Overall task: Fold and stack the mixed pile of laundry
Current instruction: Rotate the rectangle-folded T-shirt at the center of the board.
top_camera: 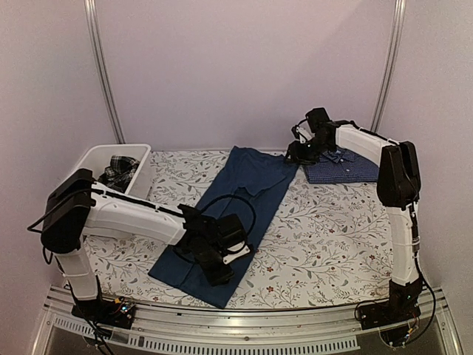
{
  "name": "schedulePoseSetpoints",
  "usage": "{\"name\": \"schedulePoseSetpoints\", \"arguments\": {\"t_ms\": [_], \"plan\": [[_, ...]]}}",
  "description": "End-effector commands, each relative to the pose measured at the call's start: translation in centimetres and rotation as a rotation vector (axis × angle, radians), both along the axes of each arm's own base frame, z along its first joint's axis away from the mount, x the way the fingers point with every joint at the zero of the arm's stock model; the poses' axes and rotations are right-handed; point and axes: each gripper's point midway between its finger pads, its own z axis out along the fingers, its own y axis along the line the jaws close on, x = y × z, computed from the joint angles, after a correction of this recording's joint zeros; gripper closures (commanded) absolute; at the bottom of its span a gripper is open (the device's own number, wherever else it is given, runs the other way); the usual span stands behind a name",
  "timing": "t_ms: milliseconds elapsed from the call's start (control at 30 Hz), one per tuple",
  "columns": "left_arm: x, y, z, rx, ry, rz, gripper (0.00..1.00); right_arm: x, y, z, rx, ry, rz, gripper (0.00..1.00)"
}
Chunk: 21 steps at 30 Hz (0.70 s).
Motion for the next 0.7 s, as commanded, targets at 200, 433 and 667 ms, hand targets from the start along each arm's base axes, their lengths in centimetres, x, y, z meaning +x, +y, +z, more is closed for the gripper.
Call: {"name": "schedulePoseSetpoints", "arguments": {"t_ms": [200,433,667], "plan": [[-4.1,-10.6,-0.1,-0.147,0.105,-0.224,0.5,-3.5,-2.2,-0.6,0.002,0.077,0.007,0.48],[-2.1,-19.7,3.5,-0.304,0.086,-0.241,0.46,-4.6,-2.5,-1.4,-0.012,0.103,0.028,0.48],[2.5,-15.6,10.5,-0.448,0.03,-0.056,0.38,-6.3,-0.9,0.3,0.069,0.116,0.065,0.48]]}}
